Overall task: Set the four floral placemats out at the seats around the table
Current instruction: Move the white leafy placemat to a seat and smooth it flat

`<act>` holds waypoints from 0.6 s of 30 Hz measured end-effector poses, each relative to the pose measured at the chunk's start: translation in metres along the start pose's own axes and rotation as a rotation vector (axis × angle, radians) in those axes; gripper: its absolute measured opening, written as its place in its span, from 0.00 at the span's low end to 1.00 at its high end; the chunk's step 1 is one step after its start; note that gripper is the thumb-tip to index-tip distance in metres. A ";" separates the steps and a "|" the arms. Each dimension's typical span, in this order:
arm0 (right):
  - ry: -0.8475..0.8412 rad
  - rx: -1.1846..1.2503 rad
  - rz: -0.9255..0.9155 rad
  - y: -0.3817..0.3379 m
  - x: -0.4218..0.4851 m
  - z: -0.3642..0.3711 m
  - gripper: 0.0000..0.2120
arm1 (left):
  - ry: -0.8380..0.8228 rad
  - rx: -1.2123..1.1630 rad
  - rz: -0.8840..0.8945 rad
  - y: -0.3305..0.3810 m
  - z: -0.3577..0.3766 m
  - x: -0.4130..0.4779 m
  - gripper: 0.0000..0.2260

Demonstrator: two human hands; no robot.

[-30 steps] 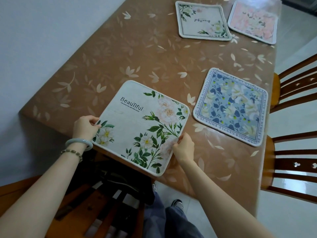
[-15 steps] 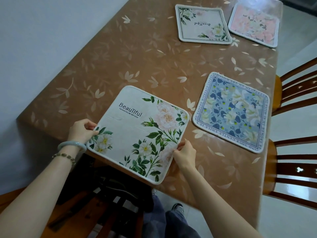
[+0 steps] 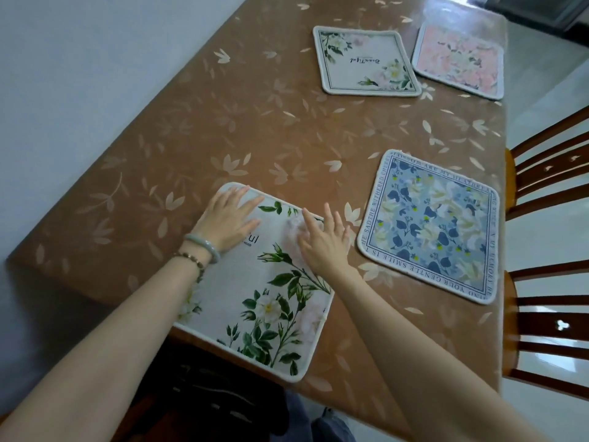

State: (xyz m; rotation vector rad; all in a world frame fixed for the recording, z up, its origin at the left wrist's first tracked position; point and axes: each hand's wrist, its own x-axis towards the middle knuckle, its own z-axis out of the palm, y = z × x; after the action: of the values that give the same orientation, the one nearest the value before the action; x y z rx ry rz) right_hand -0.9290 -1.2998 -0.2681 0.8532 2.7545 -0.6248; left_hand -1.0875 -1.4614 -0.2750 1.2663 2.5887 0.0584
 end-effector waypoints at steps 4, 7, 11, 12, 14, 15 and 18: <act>-0.087 -0.065 -0.109 -0.013 0.025 0.014 0.27 | -0.101 0.086 0.071 0.001 0.009 0.027 0.25; -0.099 -0.132 -0.116 -0.009 0.027 0.027 0.28 | -0.115 0.108 0.079 -0.003 0.022 0.029 0.26; -0.096 -0.159 -0.108 -0.006 0.028 0.032 0.30 | -0.081 0.126 0.091 -0.008 0.027 0.029 0.27; -0.103 -0.157 -0.116 -0.006 0.027 0.030 0.31 | -0.080 0.126 0.090 -0.007 0.027 0.030 0.27; -0.116 -0.137 -0.114 -0.003 0.024 0.026 0.33 | -0.084 0.109 0.086 -0.008 0.025 0.029 0.28; -0.110 -0.127 -0.098 0.002 0.021 0.024 0.34 | -0.091 0.087 0.076 -0.011 0.024 0.027 0.29; -0.074 -0.112 -0.036 0.028 0.004 0.020 0.36 | -0.108 -0.009 0.027 -0.031 0.025 0.006 0.30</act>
State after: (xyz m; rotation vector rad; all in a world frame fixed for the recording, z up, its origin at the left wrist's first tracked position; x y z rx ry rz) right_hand -0.9145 -1.2856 -0.2967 0.7424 2.7148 -0.4926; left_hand -1.1084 -1.4777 -0.3052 1.2646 2.4776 0.0067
